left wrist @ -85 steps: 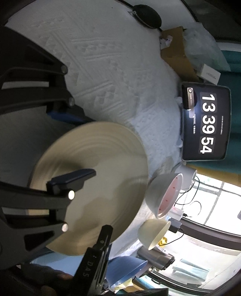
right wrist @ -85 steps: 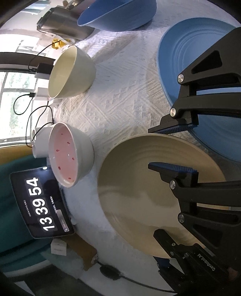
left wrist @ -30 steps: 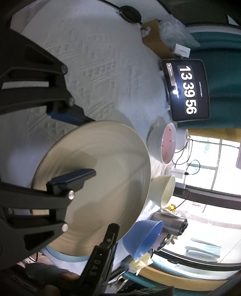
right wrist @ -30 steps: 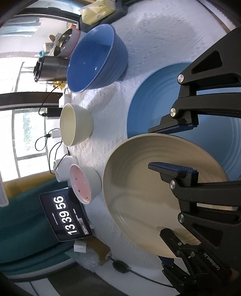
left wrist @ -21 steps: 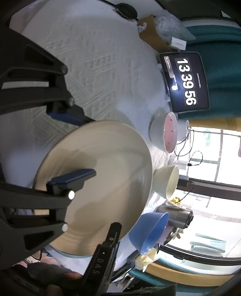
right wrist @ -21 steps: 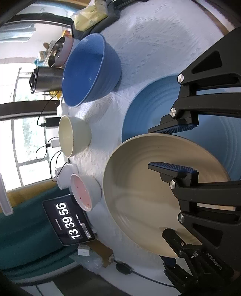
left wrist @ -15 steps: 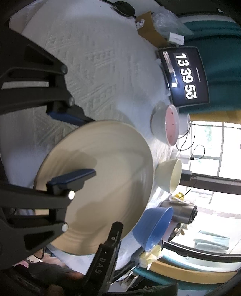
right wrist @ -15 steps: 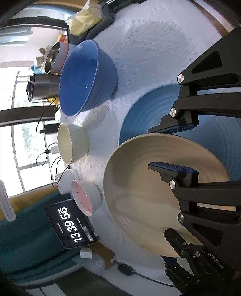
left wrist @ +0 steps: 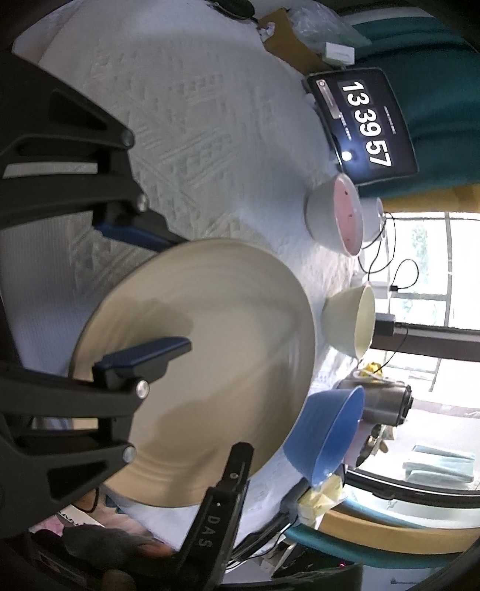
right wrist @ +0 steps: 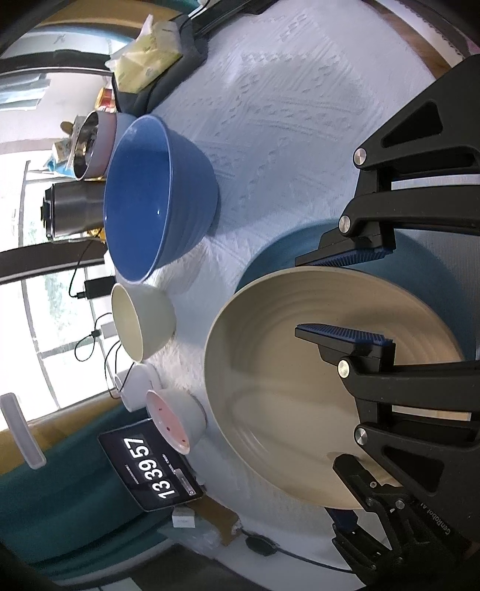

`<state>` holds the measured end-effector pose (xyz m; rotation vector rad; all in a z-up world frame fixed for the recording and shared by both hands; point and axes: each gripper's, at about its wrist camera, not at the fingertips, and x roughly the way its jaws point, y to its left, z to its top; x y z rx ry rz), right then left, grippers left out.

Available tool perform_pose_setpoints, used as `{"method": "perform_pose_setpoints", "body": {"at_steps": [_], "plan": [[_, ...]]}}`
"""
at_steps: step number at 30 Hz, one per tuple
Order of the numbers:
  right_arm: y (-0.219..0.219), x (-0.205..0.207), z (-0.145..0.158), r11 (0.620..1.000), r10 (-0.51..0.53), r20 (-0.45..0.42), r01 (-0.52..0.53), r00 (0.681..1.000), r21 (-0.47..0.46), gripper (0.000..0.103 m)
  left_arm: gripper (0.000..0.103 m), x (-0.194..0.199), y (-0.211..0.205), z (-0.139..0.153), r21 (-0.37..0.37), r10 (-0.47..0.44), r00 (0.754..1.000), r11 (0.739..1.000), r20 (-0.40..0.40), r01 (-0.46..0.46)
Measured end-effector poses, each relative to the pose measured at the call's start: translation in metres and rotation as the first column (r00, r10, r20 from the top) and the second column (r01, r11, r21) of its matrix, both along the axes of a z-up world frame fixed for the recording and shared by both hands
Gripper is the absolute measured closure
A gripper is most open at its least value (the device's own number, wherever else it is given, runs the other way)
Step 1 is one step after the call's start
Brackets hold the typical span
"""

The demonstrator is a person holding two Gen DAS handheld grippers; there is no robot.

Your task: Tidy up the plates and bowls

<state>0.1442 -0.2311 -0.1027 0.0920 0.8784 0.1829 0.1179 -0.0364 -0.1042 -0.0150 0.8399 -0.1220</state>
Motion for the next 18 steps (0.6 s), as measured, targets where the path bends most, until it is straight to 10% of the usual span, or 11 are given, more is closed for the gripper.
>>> {"method": "perform_pose_setpoints", "body": {"at_steps": [18], "plan": [[-0.017,-0.002,-0.004,0.999,-0.025,-0.010,0.026,1.000,0.025,0.071,0.054,0.011,-0.012,-0.011,0.009,-0.032,0.998,0.999,-0.051,0.033]]}}
